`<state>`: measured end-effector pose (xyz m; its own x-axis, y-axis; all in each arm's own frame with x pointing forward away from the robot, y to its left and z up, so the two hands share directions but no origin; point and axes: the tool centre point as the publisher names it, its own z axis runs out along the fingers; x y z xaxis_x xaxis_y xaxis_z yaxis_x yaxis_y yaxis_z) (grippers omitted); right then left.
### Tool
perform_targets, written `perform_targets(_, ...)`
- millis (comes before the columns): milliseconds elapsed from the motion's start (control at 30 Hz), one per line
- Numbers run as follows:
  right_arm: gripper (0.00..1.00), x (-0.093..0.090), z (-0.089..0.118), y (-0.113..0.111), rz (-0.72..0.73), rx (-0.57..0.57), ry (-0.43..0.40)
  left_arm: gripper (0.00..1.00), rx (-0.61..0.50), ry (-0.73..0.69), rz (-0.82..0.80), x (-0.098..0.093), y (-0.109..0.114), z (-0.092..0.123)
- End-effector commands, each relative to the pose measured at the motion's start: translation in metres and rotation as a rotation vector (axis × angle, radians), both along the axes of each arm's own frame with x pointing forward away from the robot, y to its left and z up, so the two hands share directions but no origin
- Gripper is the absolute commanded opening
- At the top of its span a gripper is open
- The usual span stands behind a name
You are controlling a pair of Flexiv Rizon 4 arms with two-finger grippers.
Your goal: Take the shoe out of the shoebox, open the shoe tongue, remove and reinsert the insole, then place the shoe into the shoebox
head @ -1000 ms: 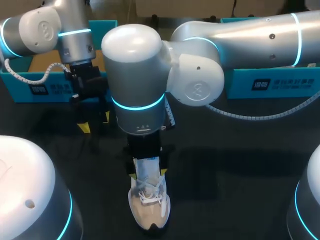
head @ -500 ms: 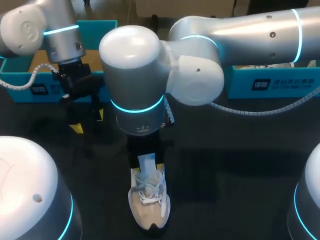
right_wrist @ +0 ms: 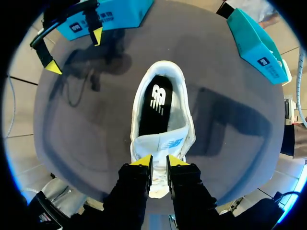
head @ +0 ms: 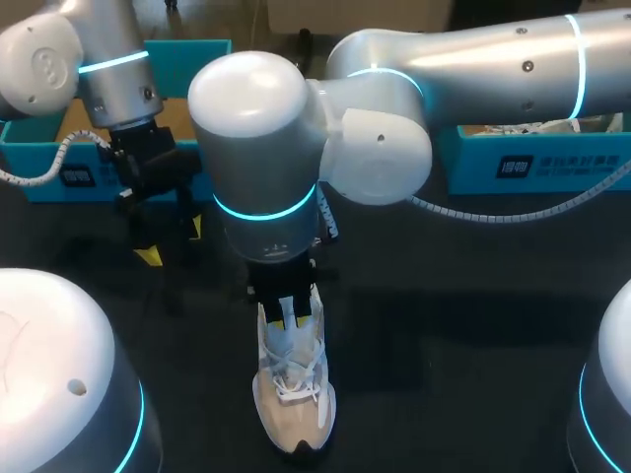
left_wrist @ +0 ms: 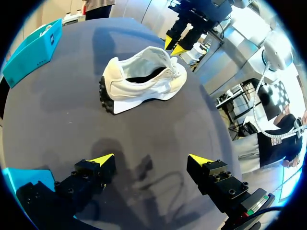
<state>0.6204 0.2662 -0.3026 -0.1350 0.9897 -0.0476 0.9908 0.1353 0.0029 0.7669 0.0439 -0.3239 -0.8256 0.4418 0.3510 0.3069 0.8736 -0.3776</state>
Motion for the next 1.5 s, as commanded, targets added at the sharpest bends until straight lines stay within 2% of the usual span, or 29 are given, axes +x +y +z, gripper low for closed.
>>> perform_targets(33,0.18,0.004,-0.012,0.004,-0.024,-0.014,-0.003,1.00,0.001,-0.002,-0.002,0.000,0.001,0.000)
perform_targets(300,0.23,0.028,-0.041,0.002,-0.082,-0.043,0.045,1.00,0.001,-0.002,-0.002,0.000,0.001,0.000)
perform_targets(400,0.23,0.029,-0.040,0.002,-0.082,-0.046,0.045,1.00,0.001,-0.002,-0.002,0.000,0.001,0.000)
perform_targets(567,0.22,0.020,-0.022,0.000,-0.076,-0.066,0.002,1.00,0.001,-0.002,-0.002,0.000,0.001,0.000)
perform_targets(700,0.22,0.017,-0.017,0.002,-0.057,-0.065,-0.031,1.00,0.001,-0.002,-0.002,0.000,0.001,0.000)
perform_targets(1000,0.23,0.032,-0.048,-0.008,-0.023,0.012,-0.020,1.00,0.001,-0.002,-0.002,0.000,0.001,0.000)
perform_targets(1067,0.23,0.033,-0.049,-0.008,-0.012,0.026,-0.019,1.00,0.001,-0.002,-0.002,0.000,0.001,0.000)
perform_targets(1300,0.26,0.029,-0.025,-0.012,0.045,0.024,-0.053,1.00,0.001,-0.002,-0.002,0.000,0.001,0.000)
perform_targets(1500,0.31,0.039,-0.010,-0.020,0.282,0.062,-0.092,1.00,0.001,-0.002,-0.002,0.000,0.001,0.000)
